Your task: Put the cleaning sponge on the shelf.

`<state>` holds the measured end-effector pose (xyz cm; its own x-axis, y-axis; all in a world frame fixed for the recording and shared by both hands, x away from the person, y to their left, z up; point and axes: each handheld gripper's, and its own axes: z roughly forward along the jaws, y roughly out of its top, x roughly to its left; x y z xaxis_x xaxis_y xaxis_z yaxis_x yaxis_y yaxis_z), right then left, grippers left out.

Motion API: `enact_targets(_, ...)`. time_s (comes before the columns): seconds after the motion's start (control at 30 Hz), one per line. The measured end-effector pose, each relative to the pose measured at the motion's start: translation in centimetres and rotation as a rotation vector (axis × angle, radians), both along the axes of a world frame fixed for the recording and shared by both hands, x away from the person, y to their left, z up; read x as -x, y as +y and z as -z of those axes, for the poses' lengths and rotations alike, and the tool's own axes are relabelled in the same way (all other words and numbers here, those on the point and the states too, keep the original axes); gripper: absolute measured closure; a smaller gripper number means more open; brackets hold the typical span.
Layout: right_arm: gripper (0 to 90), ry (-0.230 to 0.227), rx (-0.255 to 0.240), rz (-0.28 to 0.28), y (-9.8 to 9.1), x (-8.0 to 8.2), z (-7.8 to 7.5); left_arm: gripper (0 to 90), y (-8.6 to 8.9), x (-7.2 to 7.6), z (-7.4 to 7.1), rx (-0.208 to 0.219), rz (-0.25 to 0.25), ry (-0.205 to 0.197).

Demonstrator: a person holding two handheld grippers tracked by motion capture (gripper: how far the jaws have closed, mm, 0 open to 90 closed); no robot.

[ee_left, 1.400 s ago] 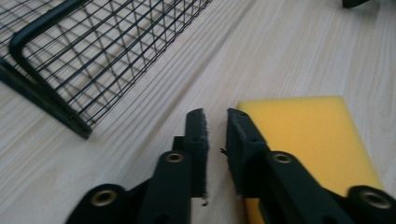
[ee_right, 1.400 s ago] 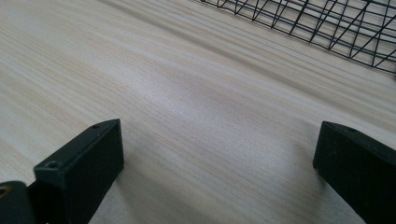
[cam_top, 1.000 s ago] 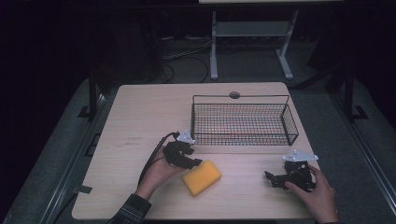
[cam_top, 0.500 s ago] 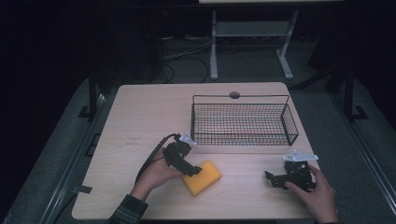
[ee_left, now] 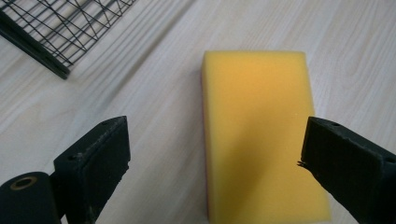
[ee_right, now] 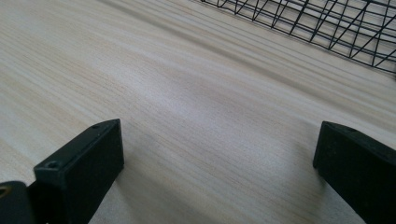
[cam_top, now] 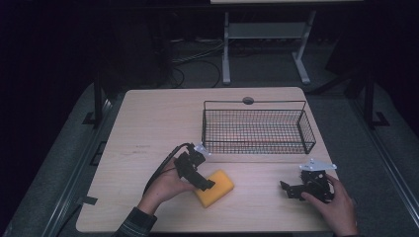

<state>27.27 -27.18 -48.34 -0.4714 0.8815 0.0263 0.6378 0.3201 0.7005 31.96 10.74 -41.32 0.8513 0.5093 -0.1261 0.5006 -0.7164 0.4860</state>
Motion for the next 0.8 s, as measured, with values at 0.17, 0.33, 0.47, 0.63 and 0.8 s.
enact_targets(0.17,1.1,0.000,0.000,0.000,0.0,0.0,0.0,5.5,-0.6,0.4,-0.1,-0.018,0.014,0.003)
enact_targets(0.33,1.2,0.000,0.000,0.000,0.0,0.0,0.0,5.5,-1.3,0.7,0.0,-0.027,0.037,0.008)
enact_targets(0.47,1.2,0.000,0.000,0.000,0.0,0.0,0.0,5.5,-1.9,1.0,0.2,-0.047,0.040,0.008)
enact_targets(0.63,1.2,0.000,0.000,0.000,0.0,0.0,0.0,3.2,-2.6,1.2,0.4,-0.084,0.034,0.003)
enact_targets(0.8,1.2,0.000,0.000,0.000,0.0,0.0,0.0,2.5,-3.2,1.4,0.7,-0.112,0.056,0.014)
